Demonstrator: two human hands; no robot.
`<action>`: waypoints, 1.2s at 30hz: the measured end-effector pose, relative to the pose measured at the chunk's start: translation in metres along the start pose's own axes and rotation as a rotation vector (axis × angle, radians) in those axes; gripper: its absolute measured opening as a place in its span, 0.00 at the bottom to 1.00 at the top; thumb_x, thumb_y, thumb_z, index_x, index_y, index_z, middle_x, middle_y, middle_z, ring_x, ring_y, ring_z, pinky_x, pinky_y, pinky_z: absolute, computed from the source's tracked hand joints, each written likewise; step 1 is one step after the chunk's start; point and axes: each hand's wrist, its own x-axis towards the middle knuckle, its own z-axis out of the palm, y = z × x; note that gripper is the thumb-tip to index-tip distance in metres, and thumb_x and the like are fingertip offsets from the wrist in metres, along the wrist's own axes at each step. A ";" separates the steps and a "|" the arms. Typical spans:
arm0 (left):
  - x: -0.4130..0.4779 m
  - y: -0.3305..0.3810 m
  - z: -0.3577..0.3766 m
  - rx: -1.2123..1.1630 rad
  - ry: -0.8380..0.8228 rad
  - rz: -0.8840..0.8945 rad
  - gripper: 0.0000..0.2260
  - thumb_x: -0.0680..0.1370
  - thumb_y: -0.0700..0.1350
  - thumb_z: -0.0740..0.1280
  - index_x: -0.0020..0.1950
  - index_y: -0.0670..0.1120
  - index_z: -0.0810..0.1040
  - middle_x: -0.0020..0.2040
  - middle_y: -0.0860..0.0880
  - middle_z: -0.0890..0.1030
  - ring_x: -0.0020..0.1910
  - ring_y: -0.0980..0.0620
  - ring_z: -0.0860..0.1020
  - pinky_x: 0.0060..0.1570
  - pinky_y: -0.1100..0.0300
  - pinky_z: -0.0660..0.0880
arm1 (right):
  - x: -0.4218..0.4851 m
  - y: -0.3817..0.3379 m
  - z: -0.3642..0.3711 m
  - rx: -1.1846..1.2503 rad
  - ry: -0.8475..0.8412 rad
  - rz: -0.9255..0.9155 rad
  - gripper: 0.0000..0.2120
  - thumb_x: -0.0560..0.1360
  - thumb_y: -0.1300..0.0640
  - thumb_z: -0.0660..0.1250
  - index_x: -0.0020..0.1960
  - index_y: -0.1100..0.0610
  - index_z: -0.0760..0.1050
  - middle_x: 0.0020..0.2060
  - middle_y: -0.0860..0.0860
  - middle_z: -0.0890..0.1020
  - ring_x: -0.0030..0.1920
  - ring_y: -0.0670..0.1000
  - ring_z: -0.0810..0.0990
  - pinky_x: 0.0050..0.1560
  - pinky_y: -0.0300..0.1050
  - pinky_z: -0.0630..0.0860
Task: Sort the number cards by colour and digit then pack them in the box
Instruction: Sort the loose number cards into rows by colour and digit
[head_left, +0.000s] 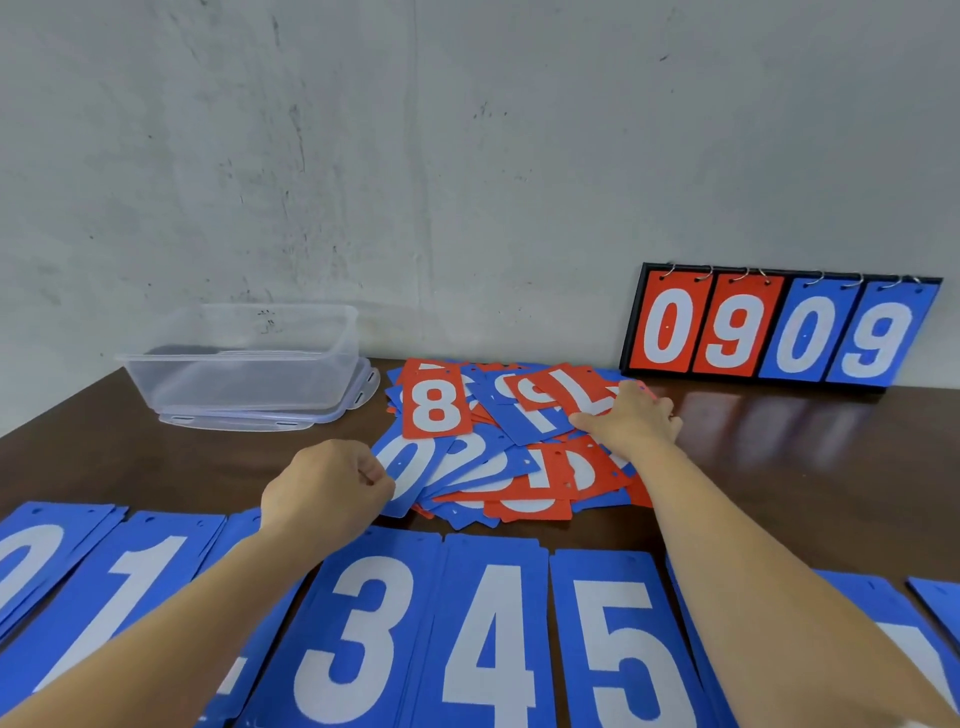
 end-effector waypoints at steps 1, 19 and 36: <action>0.001 0.000 0.001 -0.004 -0.006 0.003 0.05 0.76 0.53 0.68 0.43 0.53 0.79 0.40 0.56 0.80 0.39 0.56 0.78 0.34 0.62 0.75 | 0.001 0.000 -0.002 0.012 -0.006 -0.006 0.43 0.68 0.34 0.70 0.74 0.55 0.59 0.71 0.55 0.67 0.71 0.59 0.63 0.68 0.56 0.62; 0.009 0.002 -0.013 -0.107 0.095 0.032 0.12 0.75 0.51 0.69 0.58 0.52 0.78 0.52 0.54 0.81 0.51 0.54 0.78 0.48 0.55 0.78 | -0.028 -0.021 -0.028 0.980 -0.041 -0.078 0.30 0.71 0.69 0.71 0.69 0.52 0.67 0.61 0.53 0.75 0.59 0.52 0.76 0.50 0.46 0.77; 0.008 -0.064 -0.047 -0.735 -0.005 -0.190 0.06 0.77 0.41 0.70 0.41 0.43 0.81 0.39 0.47 0.85 0.39 0.50 0.83 0.41 0.60 0.78 | -0.063 -0.135 0.046 0.221 -0.150 -0.258 0.29 0.72 0.42 0.71 0.64 0.60 0.71 0.60 0.56 0.76 0.60 0.55 0.74 0.55 0.48 0.73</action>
